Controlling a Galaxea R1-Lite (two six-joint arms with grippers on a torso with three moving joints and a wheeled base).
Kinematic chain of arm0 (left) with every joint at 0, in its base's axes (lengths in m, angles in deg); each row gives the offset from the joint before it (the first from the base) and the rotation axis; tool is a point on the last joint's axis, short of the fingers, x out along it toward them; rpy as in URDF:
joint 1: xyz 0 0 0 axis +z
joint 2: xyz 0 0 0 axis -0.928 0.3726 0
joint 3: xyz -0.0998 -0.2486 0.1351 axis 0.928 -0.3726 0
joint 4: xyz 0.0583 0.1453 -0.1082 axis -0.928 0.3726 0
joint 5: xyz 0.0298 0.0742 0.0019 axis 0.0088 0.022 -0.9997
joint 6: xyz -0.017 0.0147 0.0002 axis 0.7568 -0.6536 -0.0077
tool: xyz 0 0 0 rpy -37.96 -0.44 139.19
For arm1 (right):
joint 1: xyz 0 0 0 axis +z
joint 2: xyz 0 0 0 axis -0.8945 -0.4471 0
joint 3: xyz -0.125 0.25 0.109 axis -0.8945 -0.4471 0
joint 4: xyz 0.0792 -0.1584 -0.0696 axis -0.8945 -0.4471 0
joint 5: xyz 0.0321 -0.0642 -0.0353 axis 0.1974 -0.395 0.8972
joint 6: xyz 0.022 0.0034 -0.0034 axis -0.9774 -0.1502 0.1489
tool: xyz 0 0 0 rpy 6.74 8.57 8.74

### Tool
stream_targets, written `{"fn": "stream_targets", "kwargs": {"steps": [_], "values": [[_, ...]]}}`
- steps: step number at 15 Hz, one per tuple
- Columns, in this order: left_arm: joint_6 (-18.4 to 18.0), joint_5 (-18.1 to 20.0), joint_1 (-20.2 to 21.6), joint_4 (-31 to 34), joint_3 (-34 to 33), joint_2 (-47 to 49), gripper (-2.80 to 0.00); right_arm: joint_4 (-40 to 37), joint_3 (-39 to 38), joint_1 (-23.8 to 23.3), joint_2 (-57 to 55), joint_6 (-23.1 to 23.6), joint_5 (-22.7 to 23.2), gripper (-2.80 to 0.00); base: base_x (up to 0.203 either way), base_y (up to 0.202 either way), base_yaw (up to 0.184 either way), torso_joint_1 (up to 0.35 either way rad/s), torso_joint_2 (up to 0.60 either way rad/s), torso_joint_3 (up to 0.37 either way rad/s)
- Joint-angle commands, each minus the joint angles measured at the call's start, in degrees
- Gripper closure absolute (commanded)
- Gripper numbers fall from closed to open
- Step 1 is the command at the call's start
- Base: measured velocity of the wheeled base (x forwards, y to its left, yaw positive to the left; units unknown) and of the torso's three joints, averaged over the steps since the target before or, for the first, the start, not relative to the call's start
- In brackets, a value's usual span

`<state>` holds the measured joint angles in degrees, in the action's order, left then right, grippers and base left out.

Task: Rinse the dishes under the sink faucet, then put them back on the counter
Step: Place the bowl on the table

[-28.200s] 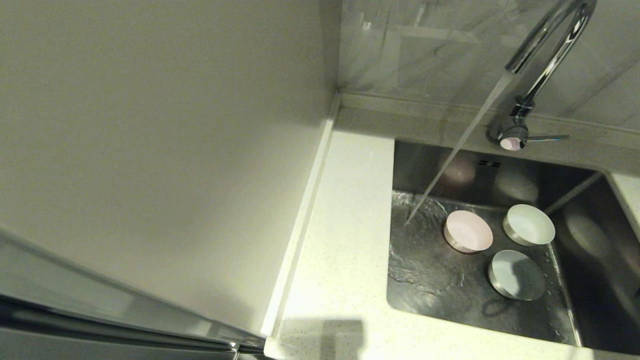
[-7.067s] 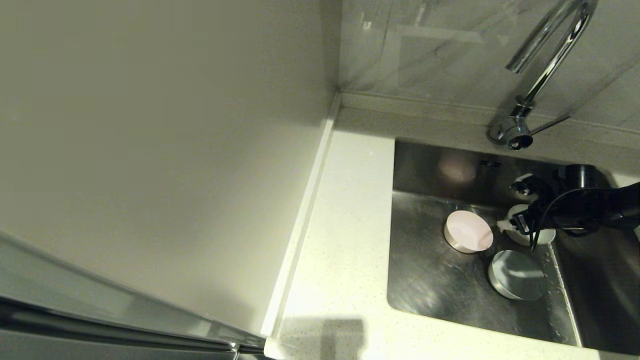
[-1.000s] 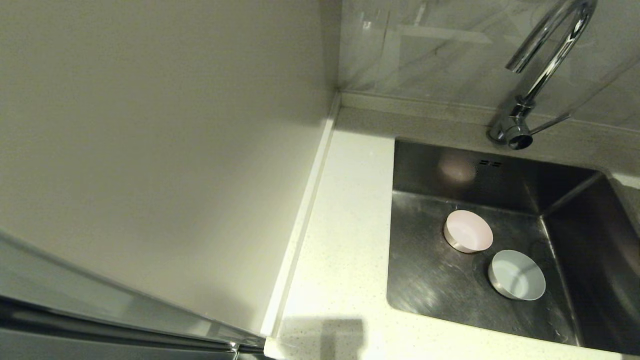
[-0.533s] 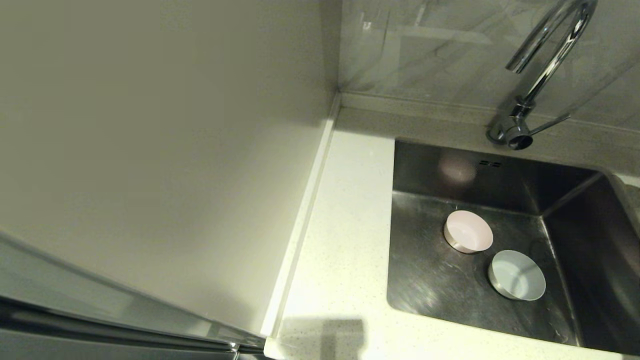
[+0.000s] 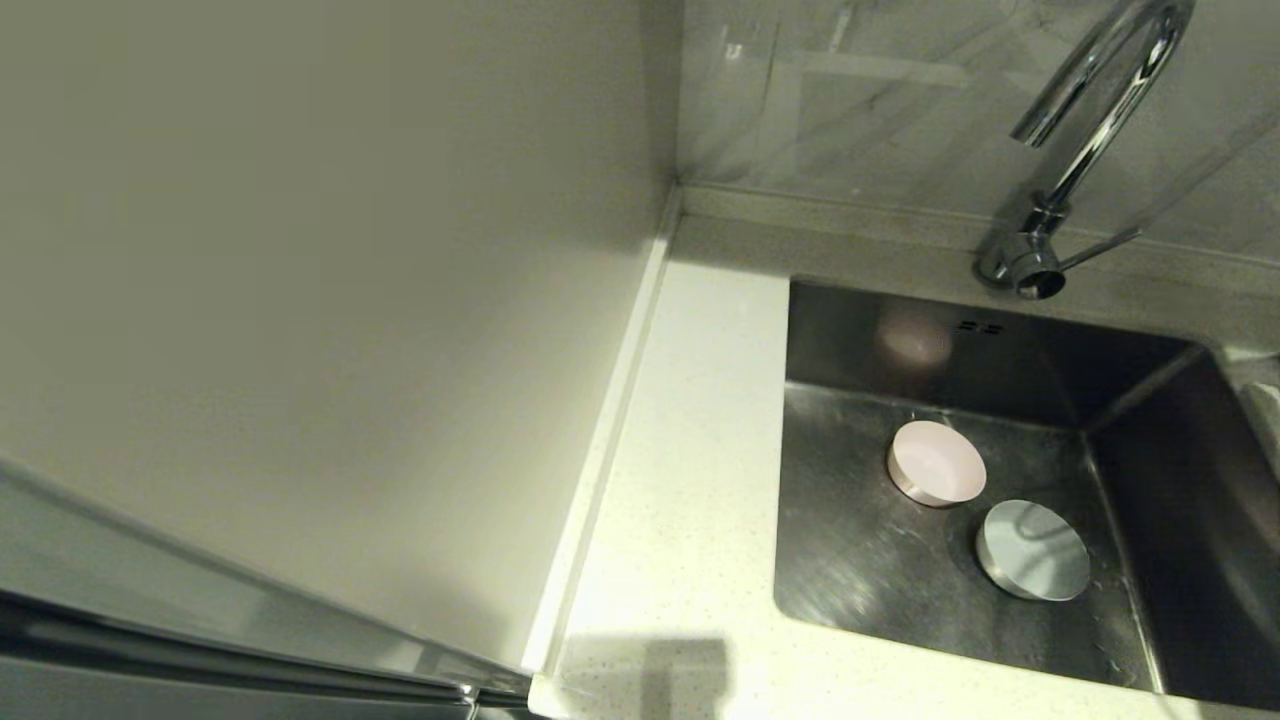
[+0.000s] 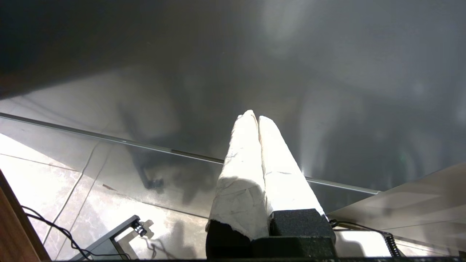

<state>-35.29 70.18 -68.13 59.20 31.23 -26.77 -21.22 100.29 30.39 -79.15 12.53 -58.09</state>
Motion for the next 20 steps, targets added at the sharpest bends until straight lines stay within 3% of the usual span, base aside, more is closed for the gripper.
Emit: {"fn": "stream_targets", "kwargs": {"steps": [1, 3, 9, 11, 14, 20], "values": [[0.0, 0.0, 0.0, 0.0, 0.0, -0.2, 0.00, -0.3, -5.1, 5.1, 4.5, 0.1, 0.3, -2.80, 0.000, 0.000, 0.000, 0.000, 0.00, 0.000], [0.0, 0.0, -0.1, 0.0, 0.0, -0.2, 0.00, -0.3, -8.9, 9.8, 4.8, 0.2, -0.7, -2.80, 0.000, 0.000, 0.000, 0.000, 0.00, 0.000], [0.0, 0.0, 0.0, 0.0, 0.0, -0.2, 0.00, 0.3, -11.6, 18.0, -4.8, -0.3, -12.2, -2.80, 0.000, 0.000, 0.000, 0.000, 0.00, 0.000], [0.0, 0.0, 0.0, 0.0, 0.0, -0.3, 0.00, 0.3, -11.4, 21.0, -8.2, -4.6, -17.3, -2.80, 0.000, 0.000, 0.000, 0.000, 0.00, 0.000], [0.0, 0.0, 0.0, 0.0, 0.0, -0.2, 0.00, 0.5, -11.1, 24.9, -12.7, -10.2, -20.6, -2.80, 0.000, 0.000, 0.000, 0.000, 0.00, 0.000], [0.0, 0.0, 0.0, 0.0, 0.0, -0.2, 0.00, 15.3, -8.4, 27.6, -24.3, -13.3, -25.9, -2.80, 0.000, 0.000, 0.000, 0.000, 0.00, 0.000]]}}
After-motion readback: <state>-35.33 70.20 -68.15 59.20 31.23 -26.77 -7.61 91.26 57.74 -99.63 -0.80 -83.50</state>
